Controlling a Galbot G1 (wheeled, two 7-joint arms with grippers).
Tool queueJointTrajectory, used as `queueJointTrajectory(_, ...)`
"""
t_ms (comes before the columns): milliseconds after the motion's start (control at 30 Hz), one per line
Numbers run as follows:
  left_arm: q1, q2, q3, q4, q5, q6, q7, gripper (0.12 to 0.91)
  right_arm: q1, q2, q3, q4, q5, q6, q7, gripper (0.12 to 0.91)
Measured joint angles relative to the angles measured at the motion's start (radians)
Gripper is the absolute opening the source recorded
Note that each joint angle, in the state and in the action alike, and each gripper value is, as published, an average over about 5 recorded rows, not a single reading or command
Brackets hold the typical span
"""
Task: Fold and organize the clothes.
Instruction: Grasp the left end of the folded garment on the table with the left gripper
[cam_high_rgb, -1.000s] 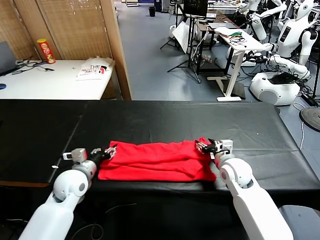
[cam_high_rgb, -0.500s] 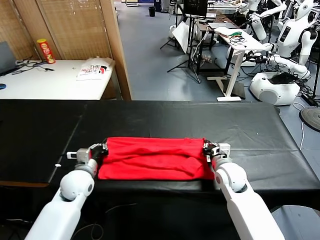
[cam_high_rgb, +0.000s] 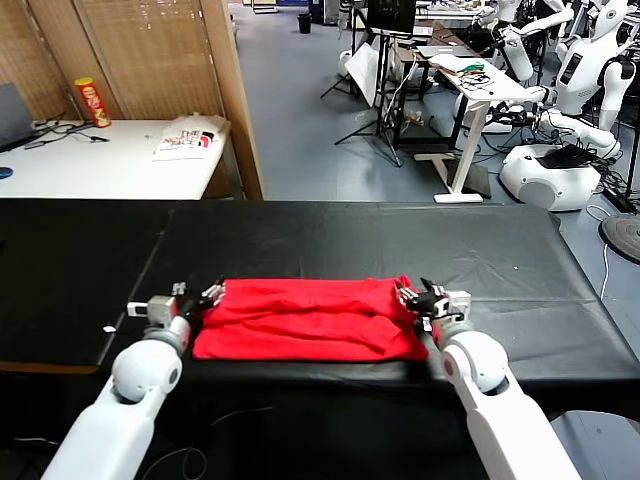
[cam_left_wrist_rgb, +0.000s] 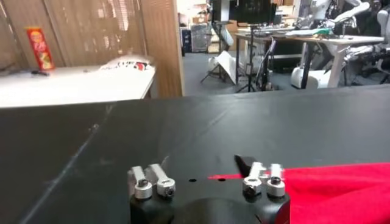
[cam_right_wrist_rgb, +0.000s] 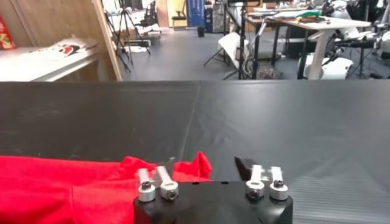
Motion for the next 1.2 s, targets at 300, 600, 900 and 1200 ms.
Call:
queueJointTrajectory(300, 0.128, -0.062, -0.037, -0.105, 0.01, -0.01, -0.002, 0.798, -0.033, -0.014, 0.009, 0.074, 0.004, -0.002, -0.008, 0.798)
queueJointTrajectory(600, 0.169, -0.096, -0.038, -0.085, 0.034, -0.03, 0.009, 0.689, -0.035, -0.024, 0.007, 0.097, 0.0, -0.001, -0.026, 0.798)
queueJointTrajectory(900, 0.173, -0.117, -0.044, -0.051, -0.01, -0.037, 0.011, 0.575, -0.038, -0.022, 0.003, 0.1, -0.015, 0.001, -0.039, 0.798)
queueJointTrajectory(1200, 0.167, -0.113, -0.053, -0.048, -0.068, -0.017, 0.015, 0.199, -0.044, -0.018, 0.002, 0.115, -0.02, -0.002, -0.043, 0.798)
